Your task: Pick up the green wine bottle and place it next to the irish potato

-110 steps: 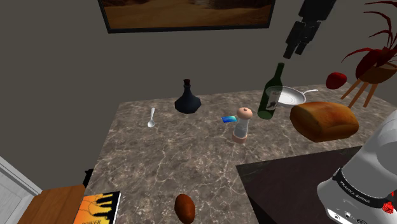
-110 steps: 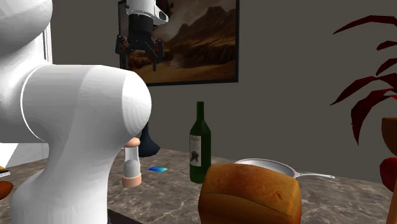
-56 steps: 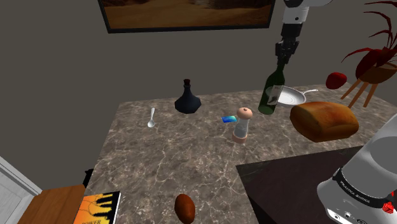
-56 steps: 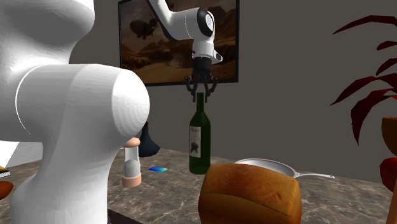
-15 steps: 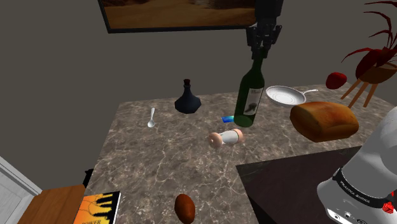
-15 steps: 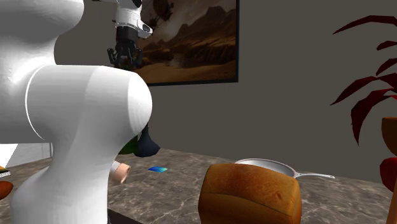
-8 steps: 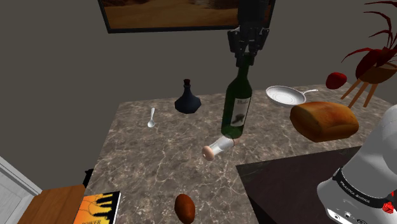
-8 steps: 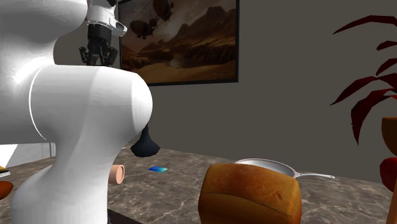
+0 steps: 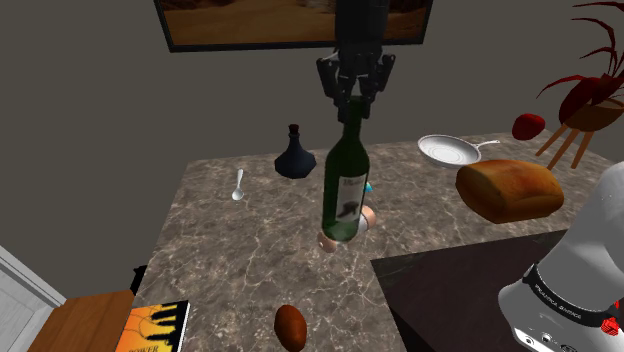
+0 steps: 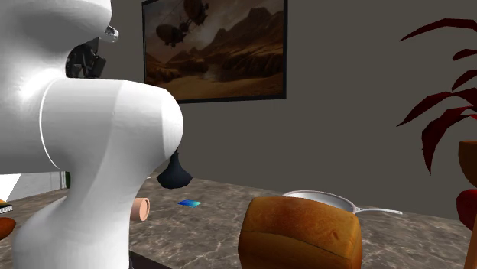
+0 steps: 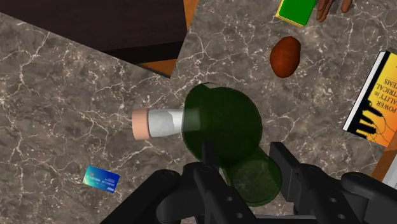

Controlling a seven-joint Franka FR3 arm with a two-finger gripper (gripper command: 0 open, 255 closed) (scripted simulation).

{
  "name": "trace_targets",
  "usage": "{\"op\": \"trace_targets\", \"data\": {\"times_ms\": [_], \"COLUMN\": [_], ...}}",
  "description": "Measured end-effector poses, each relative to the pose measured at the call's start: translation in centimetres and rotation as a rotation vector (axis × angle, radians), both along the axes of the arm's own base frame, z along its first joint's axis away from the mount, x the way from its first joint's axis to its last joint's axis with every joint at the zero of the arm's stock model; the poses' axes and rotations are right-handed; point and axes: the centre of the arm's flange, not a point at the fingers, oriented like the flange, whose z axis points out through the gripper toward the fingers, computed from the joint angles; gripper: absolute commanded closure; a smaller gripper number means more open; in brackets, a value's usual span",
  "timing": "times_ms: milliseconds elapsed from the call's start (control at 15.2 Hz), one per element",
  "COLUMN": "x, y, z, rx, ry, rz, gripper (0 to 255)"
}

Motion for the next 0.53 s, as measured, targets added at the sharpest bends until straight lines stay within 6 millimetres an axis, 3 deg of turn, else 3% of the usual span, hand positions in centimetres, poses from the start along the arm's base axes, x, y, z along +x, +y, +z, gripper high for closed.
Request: {"op": "trace_targets", "data": {"times_ms": [528], "x": [-1.5], "y": [10.6], "z": [0.1], "rx": [0.000], "ry": [0.000], "rz": [0.000], "gripper": [255]}}
